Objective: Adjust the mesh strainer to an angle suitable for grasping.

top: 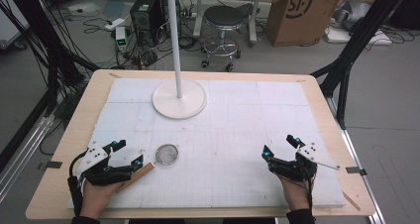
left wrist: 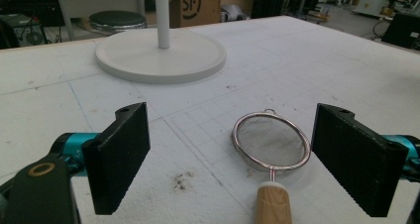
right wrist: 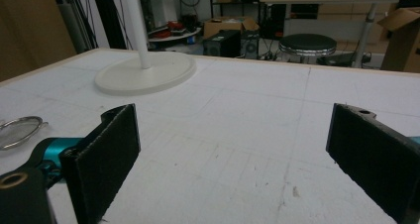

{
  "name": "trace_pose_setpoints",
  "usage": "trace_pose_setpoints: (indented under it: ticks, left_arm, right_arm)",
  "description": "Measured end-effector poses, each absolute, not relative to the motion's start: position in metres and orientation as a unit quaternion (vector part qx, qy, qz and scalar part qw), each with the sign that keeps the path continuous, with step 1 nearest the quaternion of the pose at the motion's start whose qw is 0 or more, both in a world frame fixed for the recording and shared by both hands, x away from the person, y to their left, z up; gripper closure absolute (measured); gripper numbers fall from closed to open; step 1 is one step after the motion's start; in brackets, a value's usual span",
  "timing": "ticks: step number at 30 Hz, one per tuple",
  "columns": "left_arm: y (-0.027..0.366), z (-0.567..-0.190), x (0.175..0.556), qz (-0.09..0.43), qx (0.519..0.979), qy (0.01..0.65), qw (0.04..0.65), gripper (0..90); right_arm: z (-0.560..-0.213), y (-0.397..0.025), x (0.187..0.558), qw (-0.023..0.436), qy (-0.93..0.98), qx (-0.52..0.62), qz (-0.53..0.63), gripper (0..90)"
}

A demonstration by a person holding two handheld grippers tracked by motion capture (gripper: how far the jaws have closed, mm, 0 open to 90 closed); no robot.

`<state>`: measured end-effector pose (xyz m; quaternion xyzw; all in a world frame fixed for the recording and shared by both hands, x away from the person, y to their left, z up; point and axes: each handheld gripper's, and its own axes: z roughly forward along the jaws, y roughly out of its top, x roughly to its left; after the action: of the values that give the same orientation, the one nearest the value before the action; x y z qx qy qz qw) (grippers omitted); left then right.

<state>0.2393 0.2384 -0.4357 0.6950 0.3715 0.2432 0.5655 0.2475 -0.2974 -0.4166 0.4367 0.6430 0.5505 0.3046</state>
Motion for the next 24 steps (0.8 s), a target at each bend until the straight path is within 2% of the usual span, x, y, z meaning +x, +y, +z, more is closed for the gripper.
trace_pose_setpoints:
  ticks: [9,12,13,14,17,20,22,24]
  left_arm:
    - [0.2396,-0.4349,0.2379,0.244,0.694,0.372,0.566,16.1]
    - [0.2392,-0.4344,0.2368,0.246,0.691,0.373,0.567,19.3]
    - [0.2396,-0.4341,0.2364,0.249,0.692,0.372,0.566,25.1]
    - [0.2397,-0.4339,0.2356,0.253,0.692,0.370,0.566,25.1]
    - [0.2401,-0.4327,0.2339,0.257,0.688,0.367,0.571,33.7]
    - [0.2403,-0.4330,0.2328,0.255,0.688,0.365,0.573,45.3]
    - [0.2414,-0.4330,0.2320,0.245,0.691,0.361,0.577,54.8]
    - [0.2429,-0.4329,0.2314,0.235,0.693,0.357,0.580,60.4]
  right_arm:
    - [-0.4166,-0.2967,0.2474,0.303,0.643,0.437,0.551,5.5]
    - [-0.4167,-0.2967,0.2476,0.303,0.643,0.437,0.551,5.5]
    - [-0.4167,-0.2965,0.2476,0.302,0.643,0.437,0.551,5.5]
    - [-0.4167,-0.2965,0.2476,0.302,0.643,0.437,0.551,5.5]
    - [-0.4172,-0.2962,0.2478,0.304,0.644,0.435,0.551,5.5]
    - [-0.4179,-0.2967,0.2483,0.301,0.643,0.436,0.553,5.5]
    - [-0.4176,-0.2966,0.2482,0.302,0.642,0.436,0.554,5.5]
    - [-0.4174,-0.2968,0.2481,0.299,0.643,0.436,0.554,5.5]
